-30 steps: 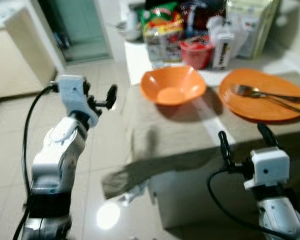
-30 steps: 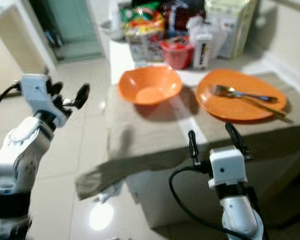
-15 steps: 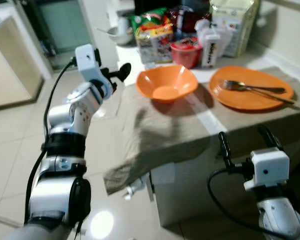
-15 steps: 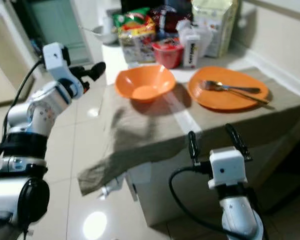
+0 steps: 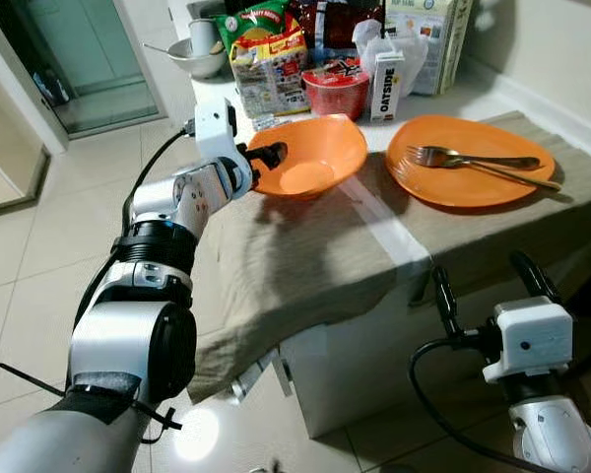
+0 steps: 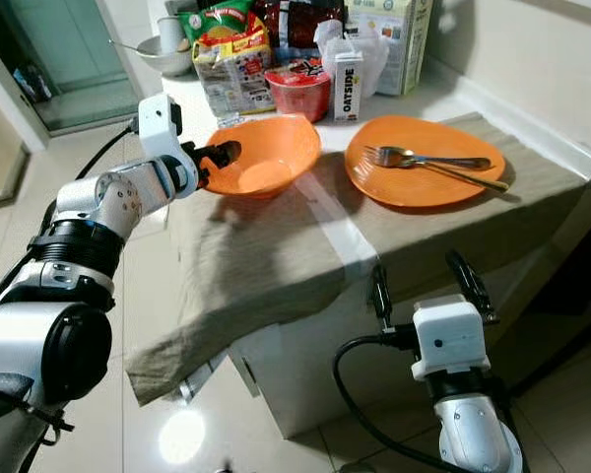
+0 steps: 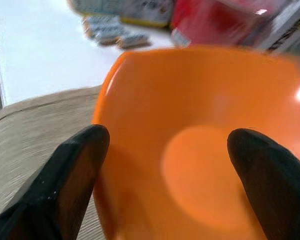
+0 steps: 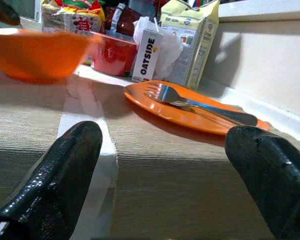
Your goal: Setting the table
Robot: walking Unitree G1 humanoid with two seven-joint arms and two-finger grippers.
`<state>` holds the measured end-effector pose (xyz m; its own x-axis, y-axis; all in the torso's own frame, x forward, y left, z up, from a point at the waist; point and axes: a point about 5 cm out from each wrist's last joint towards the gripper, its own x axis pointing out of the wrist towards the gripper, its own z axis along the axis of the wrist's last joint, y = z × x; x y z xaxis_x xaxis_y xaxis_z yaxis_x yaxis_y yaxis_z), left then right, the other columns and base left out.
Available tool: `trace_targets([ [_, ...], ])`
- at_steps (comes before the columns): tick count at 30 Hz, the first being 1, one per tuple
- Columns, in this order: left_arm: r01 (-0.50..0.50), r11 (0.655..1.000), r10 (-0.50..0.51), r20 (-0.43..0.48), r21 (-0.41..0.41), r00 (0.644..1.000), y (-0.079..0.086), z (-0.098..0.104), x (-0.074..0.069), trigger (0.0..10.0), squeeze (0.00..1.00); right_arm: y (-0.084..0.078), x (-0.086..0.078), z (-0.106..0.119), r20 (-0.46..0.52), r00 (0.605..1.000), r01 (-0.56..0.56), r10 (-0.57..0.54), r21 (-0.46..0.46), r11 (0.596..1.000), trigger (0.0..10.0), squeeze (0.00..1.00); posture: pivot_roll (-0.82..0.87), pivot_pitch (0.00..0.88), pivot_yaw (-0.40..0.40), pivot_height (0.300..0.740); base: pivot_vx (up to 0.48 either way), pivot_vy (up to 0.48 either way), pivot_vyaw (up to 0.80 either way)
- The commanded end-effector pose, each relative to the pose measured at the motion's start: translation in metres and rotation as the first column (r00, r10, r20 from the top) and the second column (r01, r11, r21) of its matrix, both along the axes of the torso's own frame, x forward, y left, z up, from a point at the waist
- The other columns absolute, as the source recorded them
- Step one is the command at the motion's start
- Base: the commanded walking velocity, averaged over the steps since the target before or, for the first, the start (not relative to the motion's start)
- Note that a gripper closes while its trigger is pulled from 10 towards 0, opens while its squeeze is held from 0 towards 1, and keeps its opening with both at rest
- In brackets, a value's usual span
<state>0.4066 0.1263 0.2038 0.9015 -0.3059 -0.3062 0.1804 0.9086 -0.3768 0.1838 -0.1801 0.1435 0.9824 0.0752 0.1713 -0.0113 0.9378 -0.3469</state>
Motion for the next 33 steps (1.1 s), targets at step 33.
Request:
trace_targets([
  [33,-0.056,0.995,0.05,0.08,0.087,0.996,0.009,0.022,0.011,10.0,0.0,0.008,0.001,0.003,-0.001,0.999,-0.038,0.038,-0.012,0.999,10.0,0.0,-0.27,0.035,0.136,0.74,0.0,0.0,0.0],
])
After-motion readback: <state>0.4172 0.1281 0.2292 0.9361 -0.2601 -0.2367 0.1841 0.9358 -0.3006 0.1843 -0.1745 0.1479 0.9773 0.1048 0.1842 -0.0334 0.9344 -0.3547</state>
